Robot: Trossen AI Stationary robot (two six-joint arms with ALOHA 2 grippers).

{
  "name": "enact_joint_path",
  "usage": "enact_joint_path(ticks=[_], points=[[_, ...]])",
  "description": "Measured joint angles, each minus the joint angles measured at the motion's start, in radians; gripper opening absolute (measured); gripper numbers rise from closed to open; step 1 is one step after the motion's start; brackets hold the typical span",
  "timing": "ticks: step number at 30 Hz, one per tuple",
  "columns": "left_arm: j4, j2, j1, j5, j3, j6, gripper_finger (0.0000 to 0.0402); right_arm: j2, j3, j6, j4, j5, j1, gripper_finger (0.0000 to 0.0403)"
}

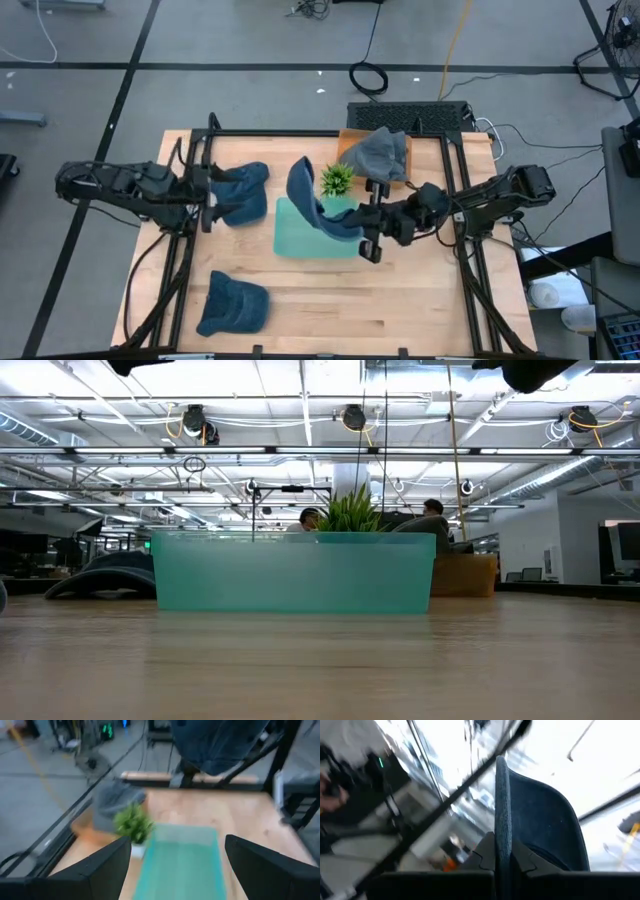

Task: Pick & Place hat
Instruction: Put the bottom right blue cap into the green bin

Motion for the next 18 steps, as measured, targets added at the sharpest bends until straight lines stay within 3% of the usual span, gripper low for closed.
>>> enact_joint_path(ticks=[3, 9, 18], points=[[0.133, -0.060, -0.014, 0.004, -0.094, 0.019, 0.0333, 0.000, 0.000, 0.037, 0.059, -0.060, -0.005, 0.0000], [0.422, -0.126, -0.022, 0.067, -0.242, 0.048, 0.0333, 0.027, 0.035, 0.041, 0.077, -0.064, 0.010, 0.0000], [0.829, -0.063, -0.022, 0.197, -0.388, 0.001, 0.0333, 0.128, 0.167, 0.041, 0.049, -0.086, 0.016, 0.0000]])
